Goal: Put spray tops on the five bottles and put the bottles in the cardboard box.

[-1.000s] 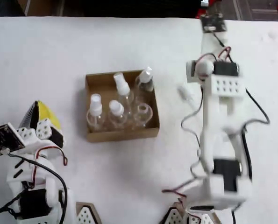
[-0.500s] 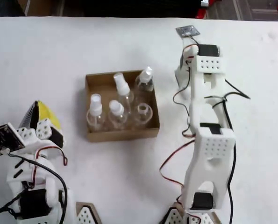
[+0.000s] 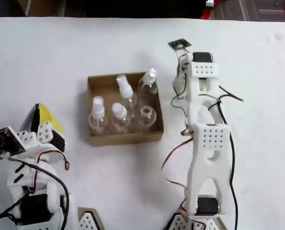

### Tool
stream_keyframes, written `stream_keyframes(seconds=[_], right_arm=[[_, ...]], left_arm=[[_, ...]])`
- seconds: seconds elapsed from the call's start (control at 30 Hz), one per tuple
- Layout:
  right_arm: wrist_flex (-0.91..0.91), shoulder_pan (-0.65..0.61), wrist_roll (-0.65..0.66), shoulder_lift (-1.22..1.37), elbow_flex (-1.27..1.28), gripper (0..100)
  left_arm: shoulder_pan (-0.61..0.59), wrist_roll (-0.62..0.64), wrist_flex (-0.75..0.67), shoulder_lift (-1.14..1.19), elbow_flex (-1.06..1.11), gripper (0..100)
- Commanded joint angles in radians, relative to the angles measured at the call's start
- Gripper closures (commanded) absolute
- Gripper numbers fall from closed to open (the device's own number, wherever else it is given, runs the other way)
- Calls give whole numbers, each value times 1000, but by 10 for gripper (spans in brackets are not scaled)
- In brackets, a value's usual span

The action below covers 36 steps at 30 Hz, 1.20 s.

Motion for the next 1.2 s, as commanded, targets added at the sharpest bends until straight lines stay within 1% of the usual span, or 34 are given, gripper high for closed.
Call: stream_keyframes(seconds=[0.0,0.1,0.13,0.2,0.3,0.37,0.43,0.57,0.67,0.73,0.9,1.0,1.07,1.17], right_arm=[[12,27,15,4,-80,848],[12,45,18,12,-112,974],[12,50,18,12,-115,992],[22,59,18,2,-124,961],[116,64,18,-36,-222,986],[185,70,18,-85,-315,982],[183,94,18,-153,-364,984],[183,128,14,-320,-344,984],[185,137,12,-467,-250,984],[185,133,11,-588,-140,984],[182,74,9,-974,226,984],[177,2,9,-1199,387,984],[160,-56,0,-1328,454,984],[90,-94,-115,-1488,523,984]], left_arm=[[-7,-6,-31,-7,-3,976],[-7,-6,-31,-7,-3,976],[-7,-6,-31,-7,-3,976],[-7,-6,-31,-7,-3,976],[-7,-6,-31,-7,-3,976],[-7,-6,-31,-7,-3,976],[-7,-6,-31,-7,-3,976],[-7,-6,-31,-7,-3,976],[4,-6,-31,-7,-3,976],[45,-9,-29,-7,-3,976],[183,-149,-23,-7,-3,976],[280,-195,-23,-7,-11,975],[335,-198,-23,-7,-11,949],[360,-195,-15,-7,-11,862]])
